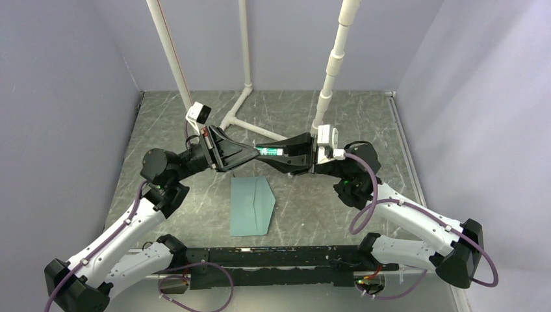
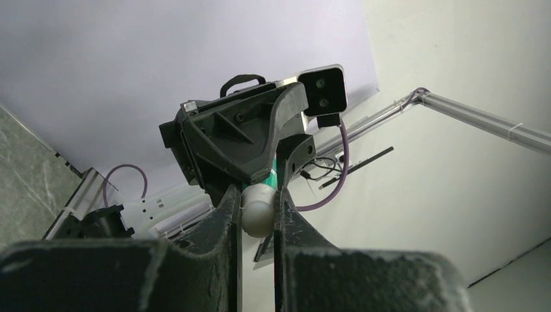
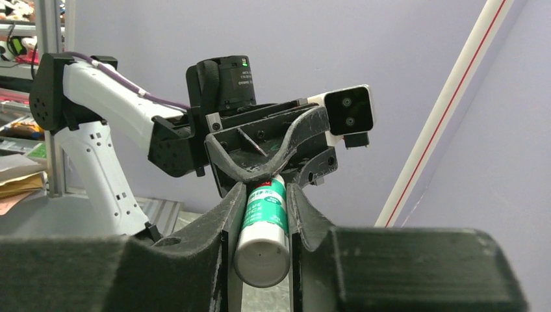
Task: Place the letter into the envelope and seal it
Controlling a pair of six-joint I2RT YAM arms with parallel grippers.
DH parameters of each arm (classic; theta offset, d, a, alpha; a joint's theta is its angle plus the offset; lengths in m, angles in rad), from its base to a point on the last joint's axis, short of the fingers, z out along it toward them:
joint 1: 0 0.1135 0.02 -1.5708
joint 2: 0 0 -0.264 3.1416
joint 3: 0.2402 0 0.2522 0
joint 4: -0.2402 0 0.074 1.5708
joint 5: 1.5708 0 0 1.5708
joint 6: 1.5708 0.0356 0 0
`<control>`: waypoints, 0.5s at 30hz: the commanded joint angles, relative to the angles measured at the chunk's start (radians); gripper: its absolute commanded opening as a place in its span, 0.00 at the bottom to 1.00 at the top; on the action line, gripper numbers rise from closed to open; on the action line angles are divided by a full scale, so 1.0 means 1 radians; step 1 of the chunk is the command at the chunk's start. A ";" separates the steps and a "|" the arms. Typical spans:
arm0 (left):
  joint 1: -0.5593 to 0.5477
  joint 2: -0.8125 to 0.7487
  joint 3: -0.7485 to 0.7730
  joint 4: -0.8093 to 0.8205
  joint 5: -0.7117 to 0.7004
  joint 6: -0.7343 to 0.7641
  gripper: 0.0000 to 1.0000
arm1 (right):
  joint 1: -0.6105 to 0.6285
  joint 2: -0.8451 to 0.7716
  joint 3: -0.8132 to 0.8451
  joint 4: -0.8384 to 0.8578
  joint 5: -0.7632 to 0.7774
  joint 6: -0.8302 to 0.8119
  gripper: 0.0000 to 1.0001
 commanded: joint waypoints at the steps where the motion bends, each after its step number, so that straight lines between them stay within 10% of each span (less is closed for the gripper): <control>1: -0.001 -0.026 0.013 0.028 -0.001 0.022 0.02 | 0.006 0.003 0.072 -0.054 0.041 0.014 0.00; 8: -0.001 -0.068 0.034 -0.107 -0.030 0.126 0.71 | 0.006 -0.014 0.076 -0.115 0.127 0.026 0.00; 15: -0.001 -0.138 0.093 -0.533 -0.097 0.388 0.87 | 0.006 -0.034 0.135 -0.352 0.422 0.082 0.00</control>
